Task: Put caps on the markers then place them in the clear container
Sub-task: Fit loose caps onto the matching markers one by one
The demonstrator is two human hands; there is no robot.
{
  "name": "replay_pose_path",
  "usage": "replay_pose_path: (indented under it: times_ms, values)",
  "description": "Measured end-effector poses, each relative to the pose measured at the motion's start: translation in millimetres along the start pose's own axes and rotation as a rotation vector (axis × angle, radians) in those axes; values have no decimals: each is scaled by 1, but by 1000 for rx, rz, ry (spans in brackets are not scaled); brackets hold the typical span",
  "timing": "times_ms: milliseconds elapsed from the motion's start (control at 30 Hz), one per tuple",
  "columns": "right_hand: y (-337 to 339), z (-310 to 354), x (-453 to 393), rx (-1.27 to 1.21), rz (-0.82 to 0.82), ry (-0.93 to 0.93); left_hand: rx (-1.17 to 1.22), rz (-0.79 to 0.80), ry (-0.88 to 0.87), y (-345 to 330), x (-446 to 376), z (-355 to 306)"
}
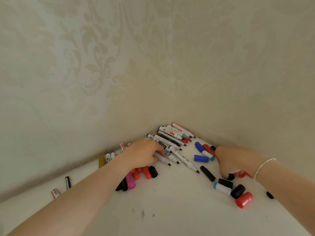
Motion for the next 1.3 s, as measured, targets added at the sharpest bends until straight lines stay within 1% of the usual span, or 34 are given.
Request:
replay_pose_path:
  times_ms: [67,133,167,200,233,267,300,333,400,467,500,567,633,933,1100,1167,1233,1300]
  values:
    - [2,-1,-1,-15,-87,18,26,-30,-15,2,1,-1]
    - [11,-1,-3,-56,-260,52,108,-105,-18,8,3,-2]
    - [17,0,-3,-135,-369,82,178,-173,-21,12,4,-4]
    - [24,1,-4,-267,-481,133,268,-248,-25,16,5,-7]
    - [32,4,-3,-437,-582,203,373,-321,-28,19,7,-10]
    - [38,7,-2,-625,-642,272,489,-380,-27,23,9,-16]
    - [44,10,1,-836,-661,329,612,-422,-14,27,10,-22]
    - [49,13,3,-1073,-634,379,742,-447,1,33,11,-28]
    - [58,19,9,-1501,-521,463,978,-440,38,43,12,-38]
    - [65,24,15,-1775,-402,512,1160,-372,63,51,12,-44]
    - [68,25,18,-1875,-357,525,1206,-341,59,54,12,-46]
    - [71,27,22,-2035,-320,551,1233,-299,21,57,14,-51]
    - [71,31,24,-2097,-327,570,1233,-275,-12,58,15,-54]
    - [62,40,27,-2034,-310,563,1195,-241,-16,58,19,-53]
    - [61,42,28,-2048,-303,577,1189,-224,-12,58,19,-53]
    - [59,44,29,-2014,-284,582,1183,-219,-9,58,19,-54]
    - [57,47,30,-1932,-256,576,1189,-214,-6,59,18,-56]
    - [56,49,30,-1830,-268,548,1198,-211,-7,59,17,-57]
Point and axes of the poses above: each hand's wrist, its own x-axis away from the middle knuckle, its own y-axis out of the back of the hand, z = x × y, the point moved 3 cm from there along -x, towards the middle knuckle, and after that the axes turned 8 degrees about -x, right-handed, at the moved point
